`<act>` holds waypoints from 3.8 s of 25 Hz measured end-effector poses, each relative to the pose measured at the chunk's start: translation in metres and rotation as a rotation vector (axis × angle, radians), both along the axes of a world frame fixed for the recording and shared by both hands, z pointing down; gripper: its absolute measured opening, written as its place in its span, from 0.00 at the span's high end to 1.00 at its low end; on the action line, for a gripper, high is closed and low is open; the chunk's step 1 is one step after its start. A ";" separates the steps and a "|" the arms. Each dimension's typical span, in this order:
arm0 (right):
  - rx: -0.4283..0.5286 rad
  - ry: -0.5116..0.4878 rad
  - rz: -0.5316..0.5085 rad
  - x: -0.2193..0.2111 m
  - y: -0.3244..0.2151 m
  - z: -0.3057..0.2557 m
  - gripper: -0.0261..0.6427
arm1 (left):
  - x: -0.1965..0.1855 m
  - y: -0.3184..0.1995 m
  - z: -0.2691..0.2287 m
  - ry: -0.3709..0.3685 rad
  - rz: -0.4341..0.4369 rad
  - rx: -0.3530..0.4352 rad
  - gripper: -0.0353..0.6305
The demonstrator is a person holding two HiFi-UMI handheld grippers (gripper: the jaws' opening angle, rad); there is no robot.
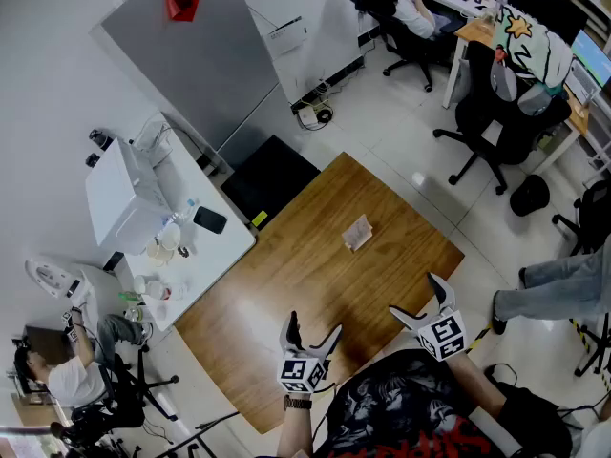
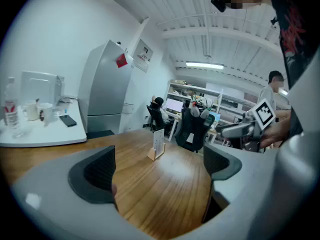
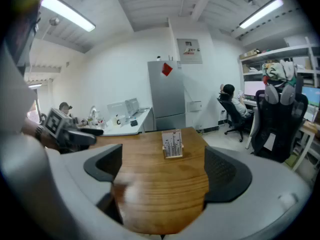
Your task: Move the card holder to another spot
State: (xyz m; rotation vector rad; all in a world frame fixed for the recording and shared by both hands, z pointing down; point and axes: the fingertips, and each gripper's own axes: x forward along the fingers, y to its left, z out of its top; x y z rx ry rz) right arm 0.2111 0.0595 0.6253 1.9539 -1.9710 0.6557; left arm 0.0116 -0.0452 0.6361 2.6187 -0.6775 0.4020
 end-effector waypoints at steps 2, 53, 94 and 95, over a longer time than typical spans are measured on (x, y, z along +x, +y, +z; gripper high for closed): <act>-0.029 0.021 -0.022 -0.002 -0.010 0.019 0.18 | -0.027 0.010 -0.014 0.016 -0.070 -0.007 0.15; -0.075 0.032 -0.090 -0.035 -0.124 0.059 0.16 | -0.196 0.053 -0.024 0.008 -0.617 -0.037 0.44; 0.122 -0.028 -0.155 -0.121 -0.104 -0.109 0.16 | -0.236 0.013 -0.084 0.053 -0.610 0.172 0.65; 0.129 -0.035 -0.181 -0.130 -0.107 -0.113 0.16 | -0.238 0.015 -0.083 0.051 -0.617 0.167 0.65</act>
